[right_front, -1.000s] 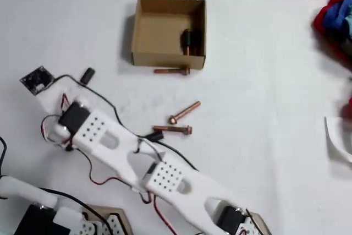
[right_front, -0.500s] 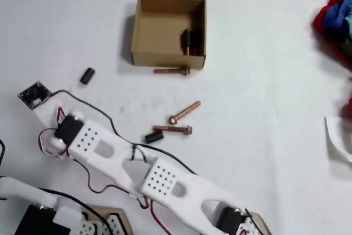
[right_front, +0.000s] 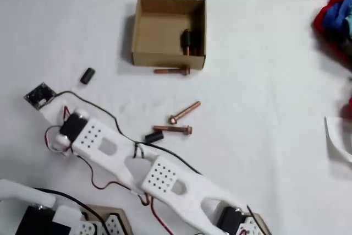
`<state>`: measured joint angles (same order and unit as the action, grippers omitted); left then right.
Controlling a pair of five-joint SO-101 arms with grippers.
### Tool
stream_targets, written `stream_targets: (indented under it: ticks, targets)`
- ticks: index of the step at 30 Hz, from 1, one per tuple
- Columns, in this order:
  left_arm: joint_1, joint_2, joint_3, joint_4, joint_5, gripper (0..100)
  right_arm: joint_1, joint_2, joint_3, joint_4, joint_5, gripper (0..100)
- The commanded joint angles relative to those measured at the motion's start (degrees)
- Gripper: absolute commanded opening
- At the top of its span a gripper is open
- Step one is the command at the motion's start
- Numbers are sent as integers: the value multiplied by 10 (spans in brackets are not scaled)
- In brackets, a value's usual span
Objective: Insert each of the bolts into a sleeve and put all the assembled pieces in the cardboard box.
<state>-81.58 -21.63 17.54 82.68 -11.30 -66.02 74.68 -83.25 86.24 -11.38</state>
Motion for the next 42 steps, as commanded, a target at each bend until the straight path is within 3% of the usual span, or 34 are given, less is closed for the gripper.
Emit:
stream_targets:
  ticks: [1, 12, 15, 21, 33, 36, 42]
  targets:
    - [2, -5, -23, 4, -1, 35, 36, -30, -7, 5, 10, 20]
    - [101, -4, -22, 5, 0, 35, 196, -62, 0, 117, 12, 21]
    - [125, -4, -22, 6, 40, 35, 226, -57, -1, 137, 12, 23]
    - [152, -7, -22, 6, 85, 35, 254, -26, 0, 147, 12, 167]
    - [154, -4, -22, 4, 86, 35, 255, 7, -2, 146, 12, 113]
    - [154, -4, -22, 4, 84, 35, 256, 7, -1, 147, 20, 7]
    - [193, -3, -19, 6, 83, 37, 291, -29, -32, 150, 62, 23]
